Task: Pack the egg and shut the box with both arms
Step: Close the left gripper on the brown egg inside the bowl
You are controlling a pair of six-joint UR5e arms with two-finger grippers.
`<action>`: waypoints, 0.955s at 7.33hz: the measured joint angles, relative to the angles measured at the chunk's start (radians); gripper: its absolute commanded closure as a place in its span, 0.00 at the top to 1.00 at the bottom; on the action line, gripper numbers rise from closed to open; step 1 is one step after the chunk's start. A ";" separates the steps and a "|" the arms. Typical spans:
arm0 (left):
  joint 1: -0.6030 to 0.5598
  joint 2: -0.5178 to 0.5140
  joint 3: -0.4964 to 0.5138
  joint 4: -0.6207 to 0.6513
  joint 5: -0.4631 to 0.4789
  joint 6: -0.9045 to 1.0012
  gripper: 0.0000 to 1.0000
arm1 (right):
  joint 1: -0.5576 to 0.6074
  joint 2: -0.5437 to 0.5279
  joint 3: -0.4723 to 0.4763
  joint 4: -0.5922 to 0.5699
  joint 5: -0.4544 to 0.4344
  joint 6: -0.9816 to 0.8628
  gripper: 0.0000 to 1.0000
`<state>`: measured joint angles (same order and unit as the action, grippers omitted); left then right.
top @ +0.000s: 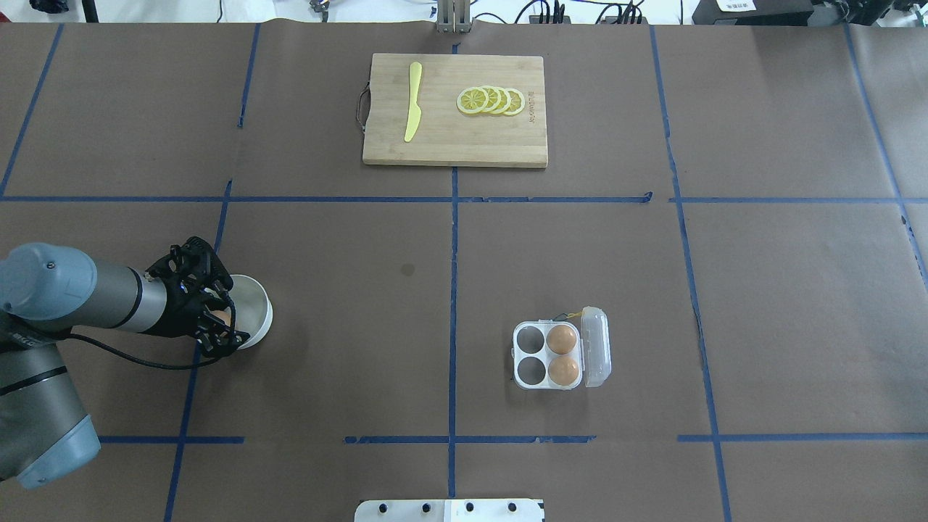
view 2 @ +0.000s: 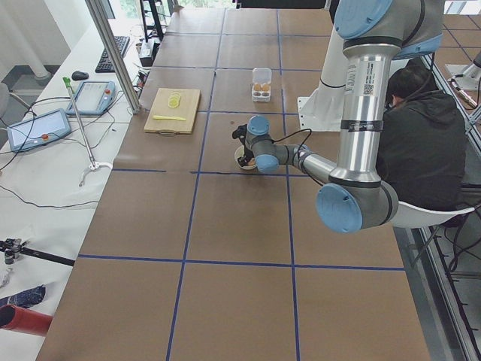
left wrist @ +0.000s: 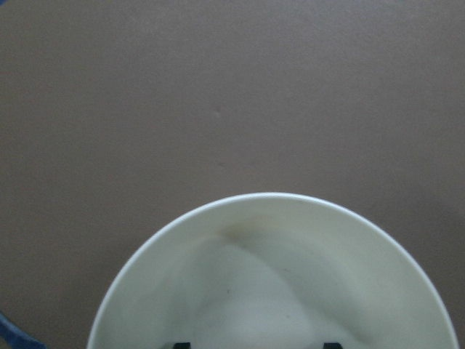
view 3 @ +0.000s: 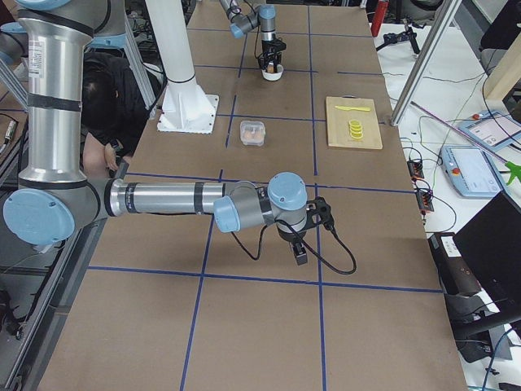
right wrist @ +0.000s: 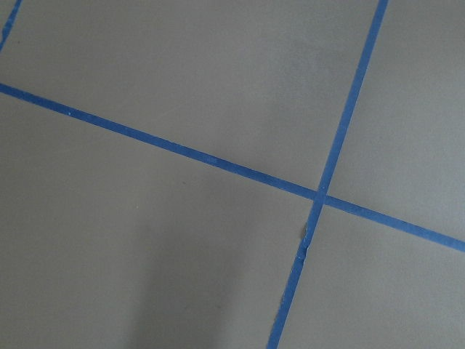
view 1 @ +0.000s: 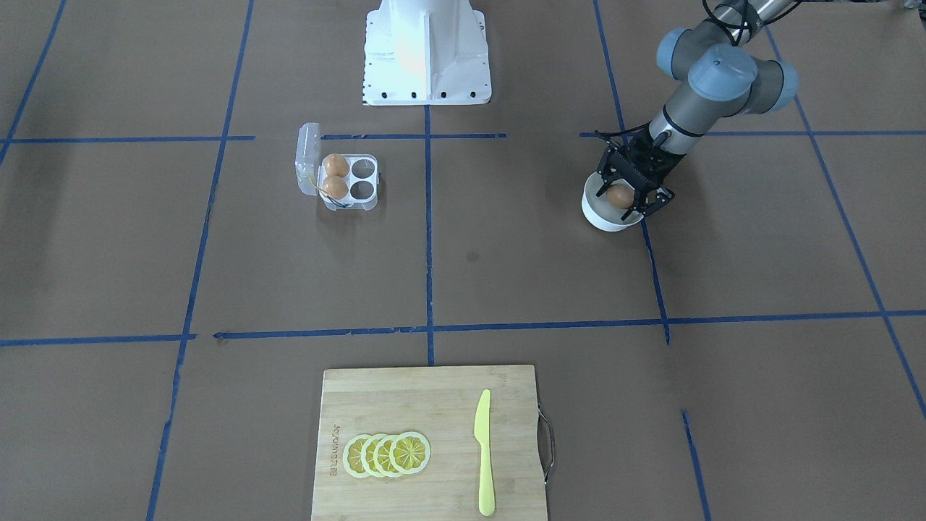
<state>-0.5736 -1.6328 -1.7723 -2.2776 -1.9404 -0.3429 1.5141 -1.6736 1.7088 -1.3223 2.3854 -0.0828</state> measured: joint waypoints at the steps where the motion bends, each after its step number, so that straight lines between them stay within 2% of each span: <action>1: -0.003 -0.003 -0.020 0.050 0.000 0.017 0.71 | 0.000 0.000 0.000 0.000 0.000 0.000 1.00; 3: -0.003 -0.008 -0.053 0.126 0.000 0.038 0.73 | 0.000 0.000 0.000 0.000 0.000 0.000 1.00; 7: 0.001 -0.009 -0.053 0.143 0.002 0.044 0.77 | 0.000 0.001 -0.002 0.000 0.000 0.000 1.00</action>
<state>-0.5723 -1.6416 -1.8252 -2.1342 -1.9386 -0.2992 1.5140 -1.6721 1.7065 -1.3223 2.3854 -0.0828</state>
